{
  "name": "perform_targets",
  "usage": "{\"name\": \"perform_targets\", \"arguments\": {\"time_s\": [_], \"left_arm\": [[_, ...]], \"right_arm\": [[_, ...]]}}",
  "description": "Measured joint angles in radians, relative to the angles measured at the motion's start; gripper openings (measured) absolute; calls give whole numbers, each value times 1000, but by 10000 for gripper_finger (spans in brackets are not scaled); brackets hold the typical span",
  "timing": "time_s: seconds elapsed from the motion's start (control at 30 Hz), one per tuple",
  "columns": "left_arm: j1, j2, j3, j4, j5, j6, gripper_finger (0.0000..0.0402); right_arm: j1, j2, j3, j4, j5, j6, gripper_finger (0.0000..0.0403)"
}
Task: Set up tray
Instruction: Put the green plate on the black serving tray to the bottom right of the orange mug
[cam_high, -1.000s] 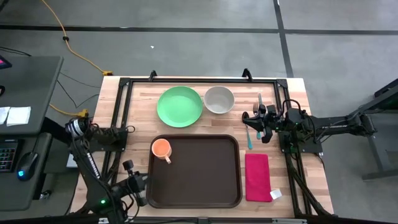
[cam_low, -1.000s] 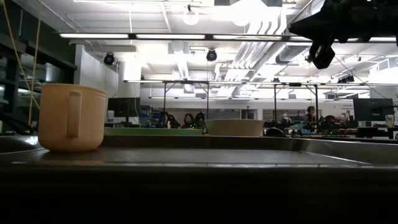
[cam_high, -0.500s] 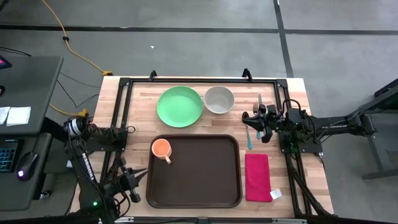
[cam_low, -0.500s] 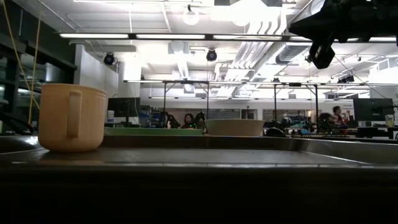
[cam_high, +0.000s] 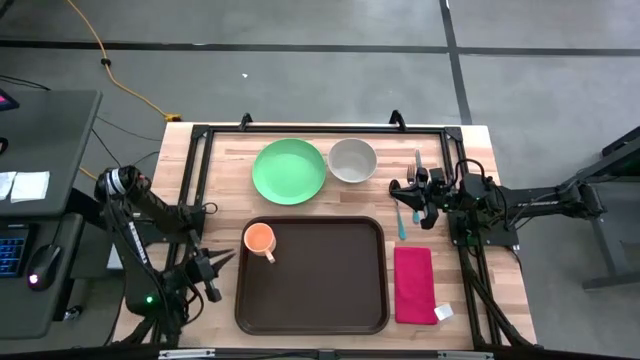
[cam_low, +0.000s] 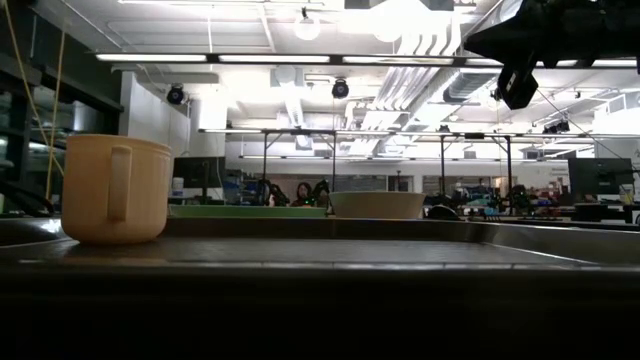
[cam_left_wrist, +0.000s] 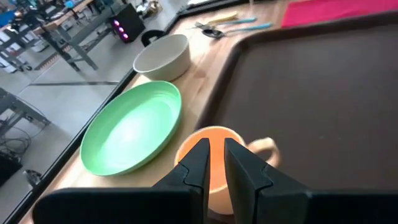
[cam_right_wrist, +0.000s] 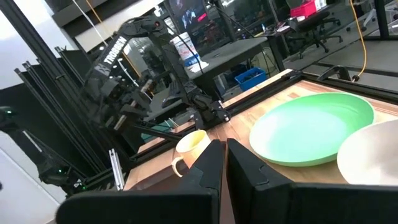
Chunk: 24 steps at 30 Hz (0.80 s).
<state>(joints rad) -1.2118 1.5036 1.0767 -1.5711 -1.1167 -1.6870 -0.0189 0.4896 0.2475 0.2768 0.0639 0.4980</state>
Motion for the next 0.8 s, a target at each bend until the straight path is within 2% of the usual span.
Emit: {"name": "perform_targets", "arguments": {"time_s": [0.27,0.5,0.63,0.8], "left_arm": [[0,-77,-152,43,-16,-76,79],[0,-87,-199,81,-14,-79,79],[0,-89,-227,95,40,-106,79],[0,-127,-270,142,42,-108,79]], "right_arm": [[0,0,0,28,0,-8,0],[0,0,0,32,-19,-29,0],[0,0,0,47,-22,-72,0],[0,0,0,67,-22,-87,0]]}}
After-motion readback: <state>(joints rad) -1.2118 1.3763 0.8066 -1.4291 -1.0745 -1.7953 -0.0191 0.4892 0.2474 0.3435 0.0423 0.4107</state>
